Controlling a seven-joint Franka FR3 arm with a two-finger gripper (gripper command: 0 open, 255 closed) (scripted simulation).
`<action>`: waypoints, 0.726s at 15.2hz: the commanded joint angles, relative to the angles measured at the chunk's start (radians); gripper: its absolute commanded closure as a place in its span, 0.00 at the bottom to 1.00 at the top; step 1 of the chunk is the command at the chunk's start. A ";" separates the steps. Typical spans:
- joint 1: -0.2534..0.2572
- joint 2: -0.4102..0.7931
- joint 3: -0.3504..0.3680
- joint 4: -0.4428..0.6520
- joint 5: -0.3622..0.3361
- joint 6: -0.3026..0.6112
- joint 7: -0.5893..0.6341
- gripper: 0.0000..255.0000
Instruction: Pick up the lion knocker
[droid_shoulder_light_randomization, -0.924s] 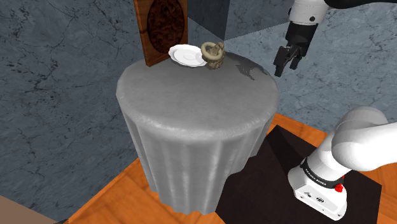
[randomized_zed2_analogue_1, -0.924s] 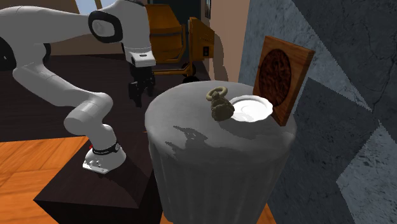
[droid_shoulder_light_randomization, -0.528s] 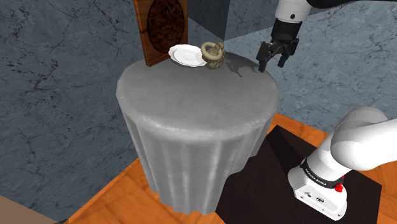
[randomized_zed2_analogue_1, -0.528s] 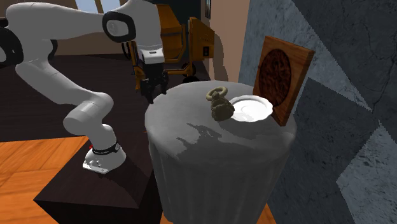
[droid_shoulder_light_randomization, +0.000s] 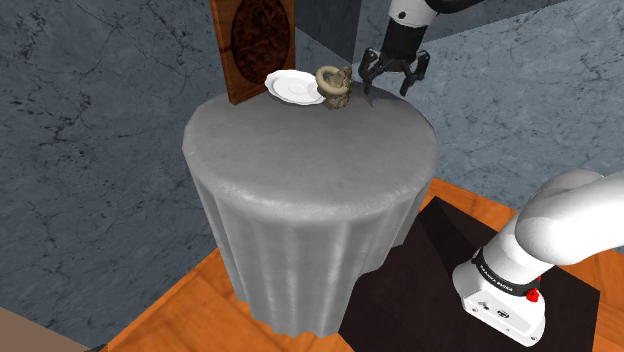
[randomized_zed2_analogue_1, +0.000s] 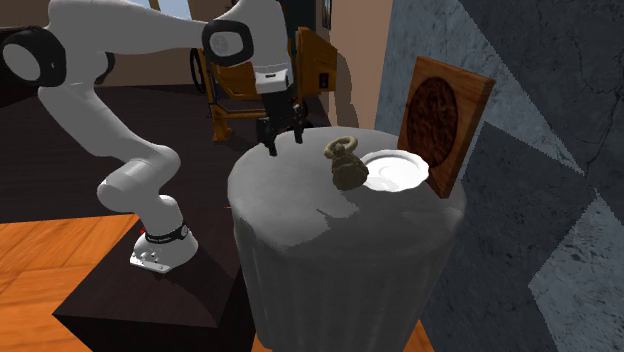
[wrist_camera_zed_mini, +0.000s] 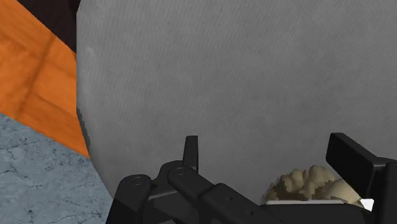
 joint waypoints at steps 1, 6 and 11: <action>-0.027 0.061 0.025 0.062 -0.010 0.029 0.097 0.00; -0.088 0.209 0.083 0.216 -0.065 0.085 0.334 0.00; -0.137 0.357 0.120 0.396 -0.154 0.099 0.569 0.00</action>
